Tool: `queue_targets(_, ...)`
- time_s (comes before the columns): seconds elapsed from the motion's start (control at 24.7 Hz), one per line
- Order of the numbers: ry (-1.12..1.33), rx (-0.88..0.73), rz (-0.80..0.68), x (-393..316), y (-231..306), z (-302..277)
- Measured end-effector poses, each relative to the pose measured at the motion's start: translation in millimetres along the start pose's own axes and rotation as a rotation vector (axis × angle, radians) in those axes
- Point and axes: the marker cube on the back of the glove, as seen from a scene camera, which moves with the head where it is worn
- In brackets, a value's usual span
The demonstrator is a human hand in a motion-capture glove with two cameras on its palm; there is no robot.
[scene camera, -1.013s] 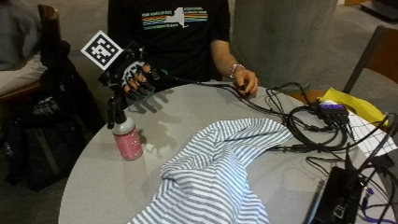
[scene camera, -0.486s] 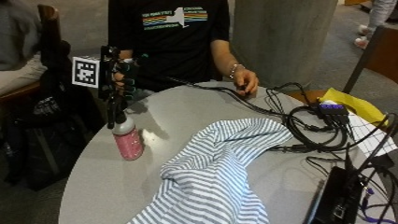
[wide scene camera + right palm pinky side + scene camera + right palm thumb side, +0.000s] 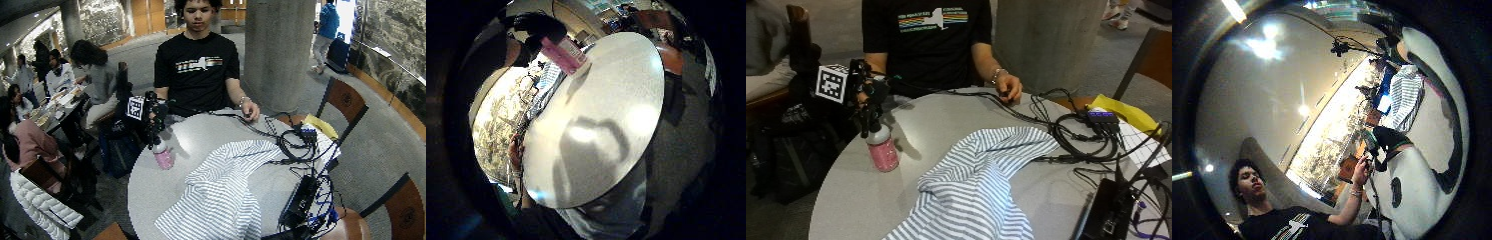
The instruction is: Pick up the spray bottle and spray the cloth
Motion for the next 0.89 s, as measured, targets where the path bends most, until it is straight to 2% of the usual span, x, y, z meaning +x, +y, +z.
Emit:
queue_targets(0.53, 0.152, -0.018, 0.123, 43, -62, 24)
queue_targets(0.89, 0.095, 0.019, 0.178, 59, -76, 31)
